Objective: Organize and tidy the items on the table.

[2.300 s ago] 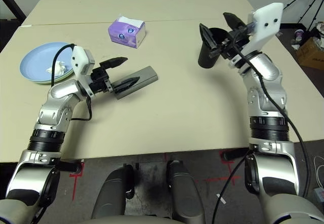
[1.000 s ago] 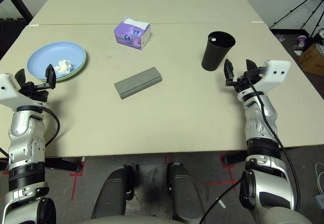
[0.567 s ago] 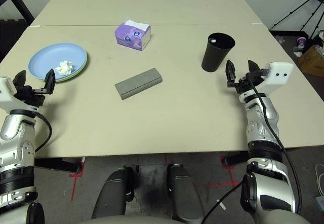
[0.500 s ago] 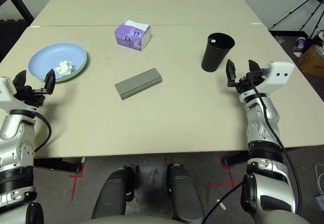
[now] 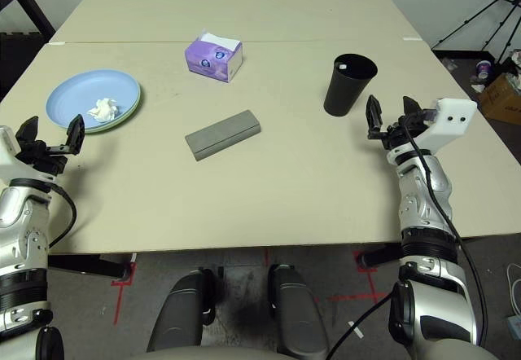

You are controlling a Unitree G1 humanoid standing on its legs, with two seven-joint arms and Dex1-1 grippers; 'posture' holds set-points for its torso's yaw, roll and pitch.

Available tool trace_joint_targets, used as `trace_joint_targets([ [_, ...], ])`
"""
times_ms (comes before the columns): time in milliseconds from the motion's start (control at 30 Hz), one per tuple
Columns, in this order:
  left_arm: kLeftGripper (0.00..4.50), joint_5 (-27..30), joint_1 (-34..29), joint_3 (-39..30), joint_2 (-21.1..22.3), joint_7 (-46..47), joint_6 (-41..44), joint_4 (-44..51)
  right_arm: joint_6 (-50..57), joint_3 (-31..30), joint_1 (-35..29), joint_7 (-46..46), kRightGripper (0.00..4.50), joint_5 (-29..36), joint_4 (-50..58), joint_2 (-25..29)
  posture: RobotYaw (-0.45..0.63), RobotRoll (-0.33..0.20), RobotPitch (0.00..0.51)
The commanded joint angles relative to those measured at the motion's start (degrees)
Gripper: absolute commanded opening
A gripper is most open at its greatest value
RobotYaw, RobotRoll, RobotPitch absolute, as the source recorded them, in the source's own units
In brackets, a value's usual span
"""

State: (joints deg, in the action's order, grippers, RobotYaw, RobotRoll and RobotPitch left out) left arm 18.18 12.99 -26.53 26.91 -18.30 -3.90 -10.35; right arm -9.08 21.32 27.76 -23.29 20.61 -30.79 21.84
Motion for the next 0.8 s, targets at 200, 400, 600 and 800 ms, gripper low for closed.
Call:
trace_joint_targets([
  [200, 4.50, 1.0, 1.3, 0.4, 0.8, -1.6, 1.0, -2.2, 0.6, -0.1, -0.3, 0.2, 4.48, 0.1, 0.5, 0.2, -0.01, 0.000, 0.100],
  [400, 4.50, 1.0, 2.0, 0.4, 0.7, -1.6, 0.8, -3.1, 0.3, 0.2, -0.6, 0.3, 4.48, 0.0, 0.6, 0.7, -0.02, 0.000, 0.100],
  [600, 4.50, 1.1, 2.0, 0.0, 0.7, -1.3, 0.8, -3.0, 0.3, 0.4, -1.6, 2.1, 4.48, -0.5, 1.0, 0.6, -0.01, 0.000, 0.093],
  [800, 4.50, 1.2, 1.4, -0.2, 0.4, -1.0, 0.7, -2.6, 0.2, 0.3, -1.6, 1.8, 4.48, -0.3, 1.1, 1.0, -0.02, 0.000, 0.095],
])
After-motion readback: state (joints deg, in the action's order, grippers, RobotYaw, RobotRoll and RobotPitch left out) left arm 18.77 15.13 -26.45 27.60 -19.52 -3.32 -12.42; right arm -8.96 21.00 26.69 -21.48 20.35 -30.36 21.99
